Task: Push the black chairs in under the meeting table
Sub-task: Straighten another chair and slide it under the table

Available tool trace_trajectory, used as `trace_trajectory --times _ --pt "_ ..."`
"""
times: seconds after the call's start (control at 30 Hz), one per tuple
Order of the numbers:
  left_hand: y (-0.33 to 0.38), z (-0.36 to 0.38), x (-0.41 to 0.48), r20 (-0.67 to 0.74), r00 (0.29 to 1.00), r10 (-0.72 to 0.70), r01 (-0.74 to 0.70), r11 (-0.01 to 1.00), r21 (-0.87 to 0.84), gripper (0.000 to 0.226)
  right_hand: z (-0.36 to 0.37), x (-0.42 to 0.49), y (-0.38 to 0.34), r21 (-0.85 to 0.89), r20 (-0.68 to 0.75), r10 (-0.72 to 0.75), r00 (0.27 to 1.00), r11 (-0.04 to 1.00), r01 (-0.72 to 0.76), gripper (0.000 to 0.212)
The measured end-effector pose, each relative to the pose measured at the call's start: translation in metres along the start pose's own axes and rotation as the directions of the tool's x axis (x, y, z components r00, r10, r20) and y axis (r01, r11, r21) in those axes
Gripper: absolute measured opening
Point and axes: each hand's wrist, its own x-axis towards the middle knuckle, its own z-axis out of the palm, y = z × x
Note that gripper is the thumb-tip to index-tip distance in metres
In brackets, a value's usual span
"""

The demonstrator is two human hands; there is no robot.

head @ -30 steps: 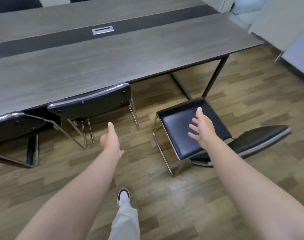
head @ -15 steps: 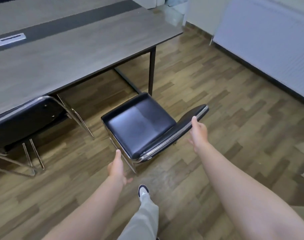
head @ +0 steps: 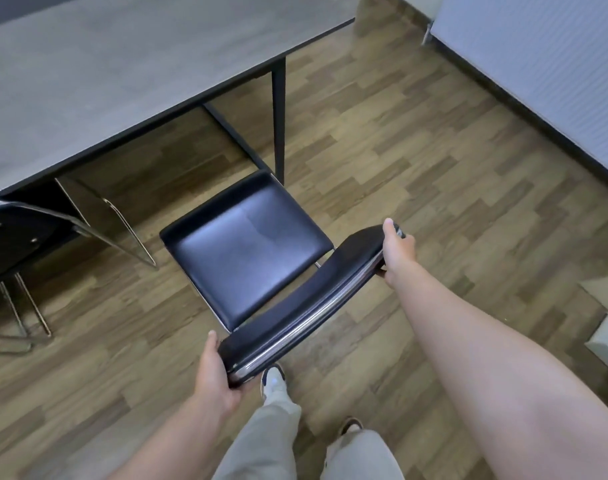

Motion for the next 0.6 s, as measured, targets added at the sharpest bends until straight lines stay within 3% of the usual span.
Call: trace_trajectory --times 0.1,0.3,0.43,0.6 --pt "-0.001 0.006 0.006 -0.031 1.000 0.004 -0.006 0.999 -0.051 0.064 -0.002 0.020 -0.011 -0.042 0.012 -0.012 1.000 0.999 0.012 0.078" --pt "-0.005 0.014 0.003 -0.132 0.989 0.063 -0.091 0.971 -0.222 0.052 -0.010 0.051 -0.010 -0.003 0.041 0.030 0.999 1.000 -0.030 0.040" --pt "-0.020 0.027 -0.001 -0.226 0.967 0.114 -0.192 0.911 -0.364 0.054 -0.014 0.063 -0.019 -0.030 0.154 0.095 0.984 0.995 -0.091 0.054" --pt "-0.021 0.033 -0.002 -0.372 0.922 0.110 -0.298 0.814 -0.498 0.086 -0.004 0.072 -0.030 -0.029 0.196 0.128 0.972 0.992 -0.125 0.058"
